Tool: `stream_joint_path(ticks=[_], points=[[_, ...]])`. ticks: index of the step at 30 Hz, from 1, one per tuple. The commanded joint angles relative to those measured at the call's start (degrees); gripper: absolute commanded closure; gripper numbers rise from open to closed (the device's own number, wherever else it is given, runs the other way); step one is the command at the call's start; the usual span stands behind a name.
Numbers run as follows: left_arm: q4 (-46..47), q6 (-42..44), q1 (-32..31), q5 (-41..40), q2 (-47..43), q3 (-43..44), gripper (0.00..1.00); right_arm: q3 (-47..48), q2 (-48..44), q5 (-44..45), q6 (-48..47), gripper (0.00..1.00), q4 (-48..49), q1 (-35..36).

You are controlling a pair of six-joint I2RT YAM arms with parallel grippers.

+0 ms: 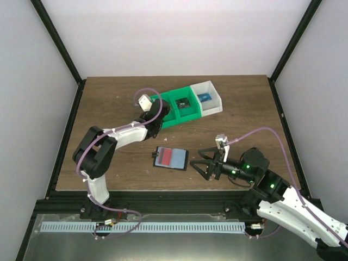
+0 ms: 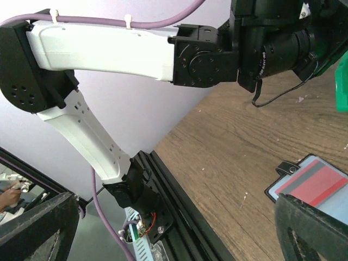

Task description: Take the credit cards out of the card holder

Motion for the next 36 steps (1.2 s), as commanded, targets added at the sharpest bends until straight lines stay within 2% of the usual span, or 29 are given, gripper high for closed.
stream_joint_path(ticks=[1, 16, 22, 36], points=[[-0.4, -0.9, 0.2, -3.3, 2.4, 1.6, 1.0, 2.8, -1.1, 0.4, -0.4, 0.0, -1.7, 0.3], [-3.8, -0.5, 1.1, -4.0, 12.2, 11.4, 1.0, 3.4, -5.0, 6.6, 0.8, 0.0, -4.7, 0.3], [-9.7, -2.8, 1.1, -4.8, 14.8, 14.8, 1.0, 4.0, -7.3, 8.6, 1.0, 0.0, -5.3, 0.3], [-10.1, 2.2, 1.4, -2.5, 15.0, 15.3, 0.83, 3.7, -9.5, 10.8, 2.4, 0.0, -6.7, 0.3]])
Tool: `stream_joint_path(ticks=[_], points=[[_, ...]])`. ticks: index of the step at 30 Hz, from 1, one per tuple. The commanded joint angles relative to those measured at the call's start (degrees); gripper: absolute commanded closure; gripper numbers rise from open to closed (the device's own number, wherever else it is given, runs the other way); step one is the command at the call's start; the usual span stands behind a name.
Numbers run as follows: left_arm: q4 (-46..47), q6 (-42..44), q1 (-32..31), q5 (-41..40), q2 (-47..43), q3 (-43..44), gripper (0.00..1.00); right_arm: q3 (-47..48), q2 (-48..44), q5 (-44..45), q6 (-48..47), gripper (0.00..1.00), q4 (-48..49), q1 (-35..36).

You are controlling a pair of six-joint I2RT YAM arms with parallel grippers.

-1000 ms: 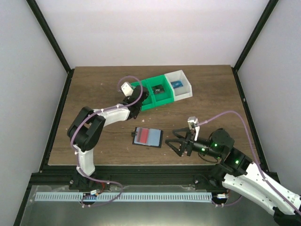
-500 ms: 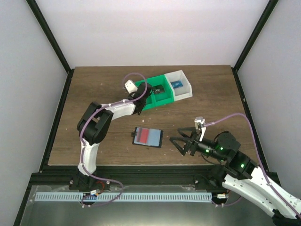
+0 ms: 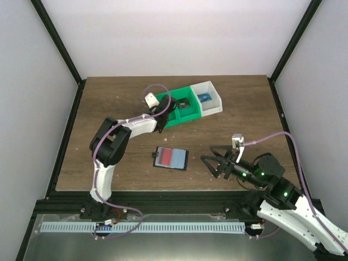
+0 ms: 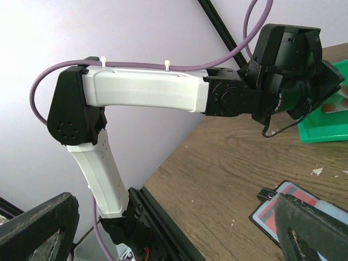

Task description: Take the credit cards out of the card holder

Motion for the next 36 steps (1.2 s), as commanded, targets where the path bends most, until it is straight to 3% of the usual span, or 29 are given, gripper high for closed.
stream_joint_path(ticks=[1, 18, 27, 32, 33, 36], points=[[-1.6, 1.5, 0.4, 0.4, 0.6, 1.2, 0.8, 1.3, -0.9, 1.6, 0.7, 0.0, -0.9, 0.3], [-5.2, 3.3, 0.5, 1.9, -0.5, 5.2, 0.5, 1.5, -0.9, 2.7, 0.6, 0.0, 0.5, 0.3], [-7.0, 4.2, 0.5, 2.6, -1.3, 5.4, 0.46, 1.5, -1.2, 3.9, 1.7, 0.0, -0.3, 0.3], [-7.4, 8.1, 0.6, 4.3, -6.5, 3.2, 0.42, 1.3, -0.8, 3.3, 2.7, 0.0, -1.3, 0.3], [-7.1, 8.8, 0.5, 4.8, -8.1, 2.1, 0.4, 1.1, -0.6, 3.3, 2.9, 0.0, -1.5, 0.3], [-6.6, 12.3, 0.5, 7.5, -14.5, -1.4, 0.2, 0.7, 0.6, 3.5, 4.1, 0.0, -2.3, 0.3]])
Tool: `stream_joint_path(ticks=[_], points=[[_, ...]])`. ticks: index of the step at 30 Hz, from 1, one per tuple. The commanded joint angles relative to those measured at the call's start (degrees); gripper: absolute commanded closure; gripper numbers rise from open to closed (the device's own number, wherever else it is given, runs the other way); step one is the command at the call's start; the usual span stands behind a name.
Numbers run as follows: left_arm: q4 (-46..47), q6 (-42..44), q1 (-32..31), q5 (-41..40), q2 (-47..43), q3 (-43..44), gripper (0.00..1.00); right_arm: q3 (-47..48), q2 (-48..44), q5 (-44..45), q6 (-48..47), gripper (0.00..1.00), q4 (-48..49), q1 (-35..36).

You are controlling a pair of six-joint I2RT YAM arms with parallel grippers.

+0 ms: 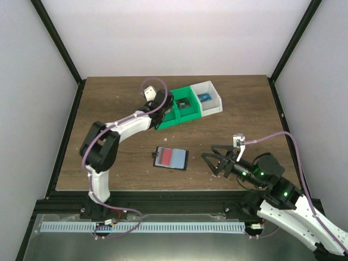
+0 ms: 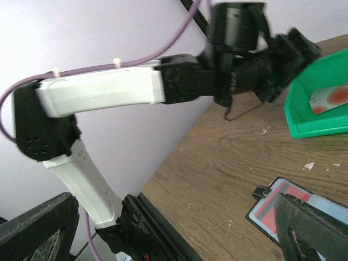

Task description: Take the credit cards out of the card holder

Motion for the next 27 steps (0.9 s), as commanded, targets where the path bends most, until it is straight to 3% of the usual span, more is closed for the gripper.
stream_joint_path(ticks=[1, 5, 10, 14, 16, 19, 27], points=[[0.0, 6.1, 0.1, 3.8, -11.1, -4.1, 0.19, 0.7, 1.8, 0.9, 2.2, 0.0, -2.0, 0.3], [-2.6, 14.0, 0.1, 10.6, -19.6, -9.1, 0.17, 1.3, 6.7, 2.8, 4.8, 0.0, -5.1, 0.3], [-4.1, 20.5, -0.1, 21.3, -32.2, -21.1, 0.3, -1.3, 12.7, -1.0, 6.7, 0.01, -1.0, 0.3], [-1.0, 21.8, 0.1, 33.5, -42.7, -34.4, 0.31, -4.6, 19.8, -2.0, 8.5, 0.12, 3.8, 0.4], [2.2, 21.0, 0.1, 40.8, -47.0, -41.2, 0.29, -5.1, 24.6, -3.4, 8.2, 0.21, 7.3, 0.3], [7.4, 17.7, 0.1, 47.7, -51.8, -48.5, 0.29, -4.8, 31.9, -5.0, 8.3, 0.46, 11.7, 0.4], [11.9, 15.1, 0.3, 49.7, -50.9, -56.4, 0.22, -1.3, 51.9, -4.7, 6.4, 0.85, 22.4, 0.4]])
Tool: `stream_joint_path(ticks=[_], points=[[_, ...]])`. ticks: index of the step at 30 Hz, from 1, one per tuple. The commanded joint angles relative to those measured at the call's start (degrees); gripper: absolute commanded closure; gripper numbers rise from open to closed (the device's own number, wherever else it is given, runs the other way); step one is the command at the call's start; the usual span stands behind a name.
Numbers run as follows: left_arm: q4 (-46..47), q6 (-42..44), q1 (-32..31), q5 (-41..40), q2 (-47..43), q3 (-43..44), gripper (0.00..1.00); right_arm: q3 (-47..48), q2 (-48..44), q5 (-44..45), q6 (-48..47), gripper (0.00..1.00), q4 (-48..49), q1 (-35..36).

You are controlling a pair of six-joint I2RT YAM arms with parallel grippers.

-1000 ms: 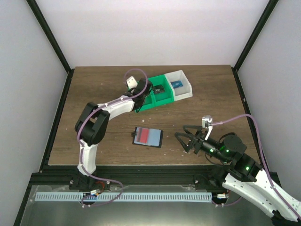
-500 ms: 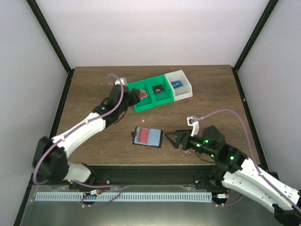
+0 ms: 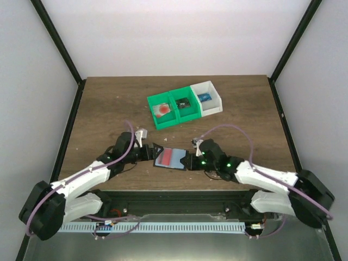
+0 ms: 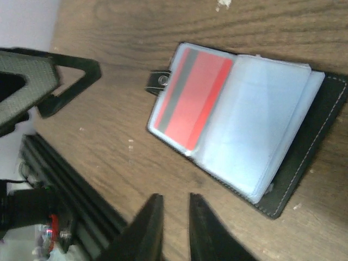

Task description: Take the credit cards out of the card holder

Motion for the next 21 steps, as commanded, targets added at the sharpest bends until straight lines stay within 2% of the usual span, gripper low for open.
stream_joint_path(ticks=[1, 2, 3, 6, 11, 21], points=[[7.2, -2.1, 0.4, 4.7, 1.1, -3.8, 0.21, 3.9, 9.7, 0.1, -1.6, 0.91, 8.5, 0.4], [10.2, -3.1, 0.6, 6.0, 1.4, -4.9, 0.19, 4.6, 13.2, 0.2, -2.1, 0.97, 9.1, 0.3], [12.8, -4.0, 0.9, 7.7, 2.1, -6.0, 0.18, 5.6, 15.4, 0.3, -2.2, 0.99, 9.3, 0.3], [16.1, -5.0, 2.0, 12.0, 5.2, -7.3, 0.18, 7.3, 21.4, -0.5, -2.2, 1.0, 10.8, 0.3], [19.0, -5.1, 2.1, 11.6, 7.4, -8.7, 0.16, 8.7, 27.9, -1.0, -1.7, 0.99, 12.2, 0.0], [19.8, -3.6, 2.1, 9.2, 10.8, -8.4, 0.17, 6.3, 31.0, 0.1, -2.3, 1.0, 13.2, -0.8]])
